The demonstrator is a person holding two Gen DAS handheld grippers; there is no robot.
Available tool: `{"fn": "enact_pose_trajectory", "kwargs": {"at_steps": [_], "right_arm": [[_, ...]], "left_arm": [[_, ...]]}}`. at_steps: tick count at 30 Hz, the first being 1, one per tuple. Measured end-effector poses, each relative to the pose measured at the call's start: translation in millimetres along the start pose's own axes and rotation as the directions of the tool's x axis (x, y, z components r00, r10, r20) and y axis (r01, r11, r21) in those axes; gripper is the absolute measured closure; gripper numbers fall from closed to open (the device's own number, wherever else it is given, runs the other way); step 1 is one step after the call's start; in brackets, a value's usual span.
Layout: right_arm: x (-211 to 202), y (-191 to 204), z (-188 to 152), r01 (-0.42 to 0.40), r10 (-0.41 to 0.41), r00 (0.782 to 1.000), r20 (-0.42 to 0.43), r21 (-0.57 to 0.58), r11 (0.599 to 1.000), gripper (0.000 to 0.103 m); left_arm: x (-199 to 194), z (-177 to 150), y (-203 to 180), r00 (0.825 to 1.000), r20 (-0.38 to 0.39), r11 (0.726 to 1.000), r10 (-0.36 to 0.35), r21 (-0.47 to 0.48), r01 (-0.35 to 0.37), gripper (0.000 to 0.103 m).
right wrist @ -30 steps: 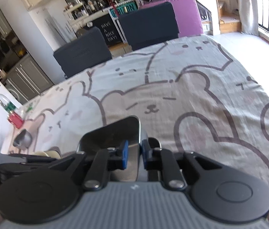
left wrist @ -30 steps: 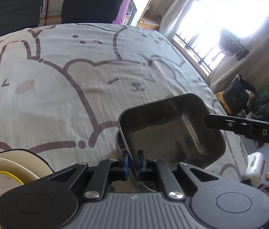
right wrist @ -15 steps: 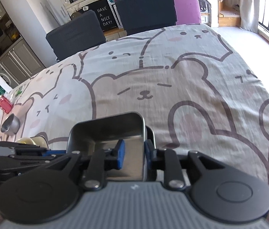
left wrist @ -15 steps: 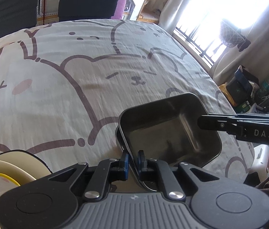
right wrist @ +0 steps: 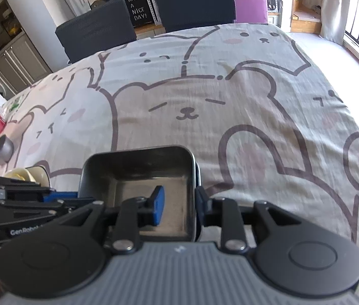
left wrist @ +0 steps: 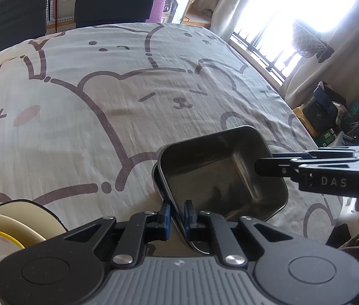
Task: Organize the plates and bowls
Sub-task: 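Carry the second steel tray with both grippers and lower it onto the first tray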
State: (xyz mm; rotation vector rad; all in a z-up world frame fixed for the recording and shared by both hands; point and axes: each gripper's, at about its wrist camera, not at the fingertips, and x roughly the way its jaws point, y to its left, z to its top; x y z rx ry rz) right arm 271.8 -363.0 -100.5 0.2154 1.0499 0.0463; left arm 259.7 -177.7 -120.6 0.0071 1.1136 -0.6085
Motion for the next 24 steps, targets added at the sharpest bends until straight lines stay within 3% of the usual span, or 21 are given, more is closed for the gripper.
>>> {"fn": "enact_pose_trajectory", "kwargs": {"at_steps": [12, 17, 24], "right_arm": [[16, 0, 2, 0.048, -0.050, 0.997, -0.059, -0.035, 0.998, 0.069], [22, -1, 3, 0.083, -0.087, 0.994, -0.069, -0.070, 0.994, 0.084], [30, -7, 5, 0.082, -0.089, 0.991, -0.096, -0.069, 0.994, 0.093]], "left_arm": [[-7, 2, -7, 1.000, 0.027, 0.999, 0.000, 0.038, -0.001, 0.089], [-7, 1, -5, 1.000, 0.022, 0.999, -0.009, 0.038, 0.009, 0.087], [-5, 0, -2, 1.000, 0.008, 0.999, -0.020, 0.037, 0.020, 0.089]]}}
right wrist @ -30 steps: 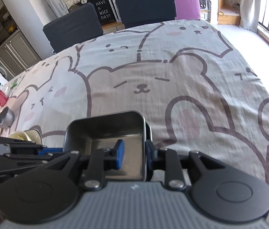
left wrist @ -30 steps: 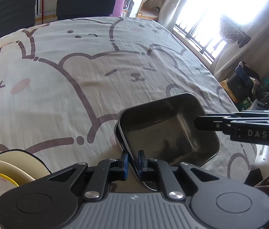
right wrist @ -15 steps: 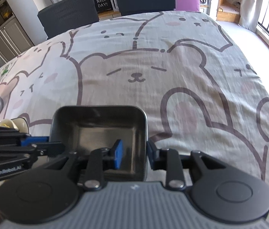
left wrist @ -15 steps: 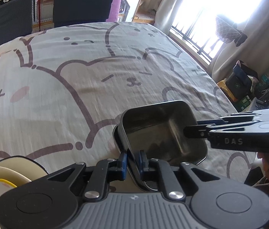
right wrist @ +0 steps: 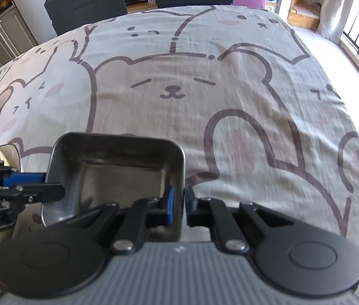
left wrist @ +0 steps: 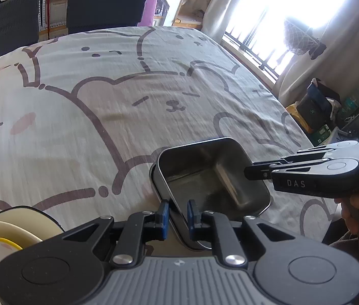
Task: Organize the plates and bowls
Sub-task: 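Carry the second steel tray with both grippers and lower it onto the first tray, then open both grippers to release the stacked steel tray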
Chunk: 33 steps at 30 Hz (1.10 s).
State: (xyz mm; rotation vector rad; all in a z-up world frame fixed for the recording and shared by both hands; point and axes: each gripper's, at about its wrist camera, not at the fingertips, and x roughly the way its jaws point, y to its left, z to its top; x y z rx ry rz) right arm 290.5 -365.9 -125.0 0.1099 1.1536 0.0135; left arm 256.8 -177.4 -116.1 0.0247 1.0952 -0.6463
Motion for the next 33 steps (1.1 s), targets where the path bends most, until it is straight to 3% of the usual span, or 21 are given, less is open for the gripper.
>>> {"fn": "enact_pose_trajectory", "kwargs": {"at_steps": [17, 33], "right_arm": [[14, -6, 1, -0.026, 0.026, 0.998, -0.061, 0.013, 1.000, 0.092], [19, 0, 11, 0.011, -0.012, 0.999, -0.031, -0.004, 1.000, 0.091]], "left_arm": [[7, -4, 8, 0.999, -0.046, 0.999, -0.022, -0.028, 0.021, 0.089], [8, 1, 10, 0.999, -0.028, 0.999, -0.021, -0.046, 0.019, 0.089]]}}
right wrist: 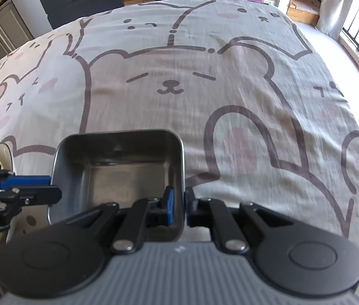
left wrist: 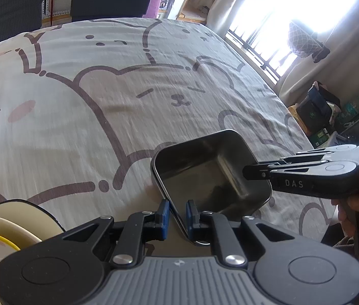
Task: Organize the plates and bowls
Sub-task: 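Open both grippers to release the stacked steel tray, then move both grippers to the small steel bowl by the red can and grasp its rim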
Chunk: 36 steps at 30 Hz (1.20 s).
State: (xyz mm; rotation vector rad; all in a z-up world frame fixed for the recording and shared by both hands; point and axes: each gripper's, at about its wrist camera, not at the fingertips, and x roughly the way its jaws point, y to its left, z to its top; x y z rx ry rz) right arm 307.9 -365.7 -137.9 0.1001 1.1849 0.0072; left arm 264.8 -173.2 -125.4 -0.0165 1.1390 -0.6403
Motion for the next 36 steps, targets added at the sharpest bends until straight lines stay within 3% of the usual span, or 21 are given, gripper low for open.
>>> {"fn": "enact_pose_trajectory", "kwargs": {"at_steps": [4, 6, 11, 13, 16, 18, 24, 26, 31, 36], "right_arm": [[1, -4, -1, -0.018, 0.018, 1.000, -0.008, 0.006, 1.000, 0.083], [0, -6, -3, -0.022, 0.022, 1.000, -0.016, 0.016, 1.000, 0.074], [-13, -12, -9, -0.029, 0.028, 0.999, 0.020, 0.038, 0.999, 0.040], [-20, -15, -11, -0.023, 0.021, 0.999, 0.041, 0.042, 0.999, 0.033], [-28, -19, -15, -0.030, 0.027, 0.998, 0.059, 0.053, 0.998, 0.028], [-33, -21, -18, -0.031, 0.027, 0.997, 0.075, 0.053, 0.998, 0.022], [-53, -26, -28, -0.006, -0.001, 0.988, 0.152, 0.049, 0.999, 0.009], [-59, -26, -30, -0.008, -0.001, 0.982, 0.189, 0.046, 0.999, 0.000], [-69, -24, -30, -0.017, 0.000, 0.967, 0.253, 0.064, 0.998, 0.000], [-74, -5, -22, -0.048, 0.027, 0.954, 0.299, 0.062, 0.997, 0.000]], "left_arm": [[-1, -2, 1, 1.000, -0.007, 1.000, 0.013, 0.005, -0.013, 0.085], [-1, -2, 3, 1.000, -0.007, 1.000, 0.020, -0.001, -0.020, 0.075], [-4, -3, 4, 1.000, -0.007, 1.000, 0.022, -0.006, -0.022, 0.057], [-6, -4, 3, 1.000, -0.003, 1.000, 0.022, -0.004, -0.022, 0.051], [-10, -4, 1, 1.000, 0.010, 1.000, 0.017, -0.003, -0.017, 0.040], [-13, -4, -1, 1.000, 0.022, 1.000, 0.013, -0.001, -0.013, 0.024], [-25, -6, -2, 0.998, 0.055, 0.999, 0.029, 0.015, -0.029, 0.002], [-33, -7, 1, 0.996, 0.078, 0.999, 0.037, 0.017, -0.038, 0.000], [-64, -9, 18, 0.985, 0.156, 0.997, 0.072, 0.010, -0.075, 0.000], [-97, -16, 51, 0.969, 0.225, 0.994, 0.099, -0.060, -0.087, 0.000]]}}
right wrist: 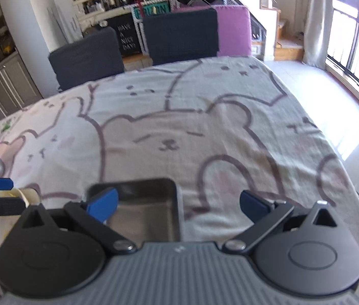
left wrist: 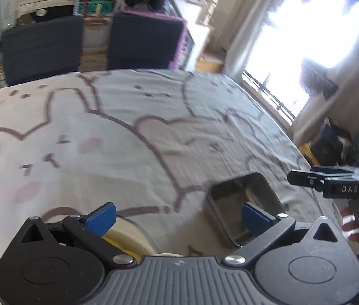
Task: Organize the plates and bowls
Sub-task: 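Move both grippers to the small steel bowl by the red can and grasp its rim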
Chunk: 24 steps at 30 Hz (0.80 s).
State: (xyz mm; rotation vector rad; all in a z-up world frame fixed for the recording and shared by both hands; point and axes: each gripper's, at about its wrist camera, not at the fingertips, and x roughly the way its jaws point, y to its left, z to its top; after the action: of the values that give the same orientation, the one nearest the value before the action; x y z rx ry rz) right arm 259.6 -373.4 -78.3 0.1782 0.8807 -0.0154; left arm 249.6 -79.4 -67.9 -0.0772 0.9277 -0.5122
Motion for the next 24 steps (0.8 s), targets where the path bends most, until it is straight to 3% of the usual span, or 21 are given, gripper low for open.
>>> {"fn": "enact_pose_trajectory", "kwargs": {"at_steps": [5, 11, 19, 24], "right_arm": [[5, 40, 11, -0.072, 0.073, 0.996, 0.041, -0.030, 0.997, 0.000], [23, 98, 22, -0.197, 0.198, 0.979, 0.035, -0.041, 0.980, 0.000], [49, 201, 29, -0.288, 0.294, 0.956, 0.009, -0.179, 0.941, 0.000], [64, 260, 33, -0.347, 0.353, 0.936, -0.015, -0.227, 0.910, 0.000]], "left_arm": [[-31, -3, 47, 0.997, 0.057, 0.995, 0.056, -0.084, -0.051, 0.000], [-65, -12, 109, 0.982, 0.095, 0.969, 0.162, -0.204, -0.140, 0.000], [-96, -26, 192, 0.947, 0.092, 0.894, 0.308, -0.368, -0.255, 0.000], [-108, -34, 233, 0.922, 0.075, 0.850, 0.380, -0.422, -0.316, 0.000]]}}
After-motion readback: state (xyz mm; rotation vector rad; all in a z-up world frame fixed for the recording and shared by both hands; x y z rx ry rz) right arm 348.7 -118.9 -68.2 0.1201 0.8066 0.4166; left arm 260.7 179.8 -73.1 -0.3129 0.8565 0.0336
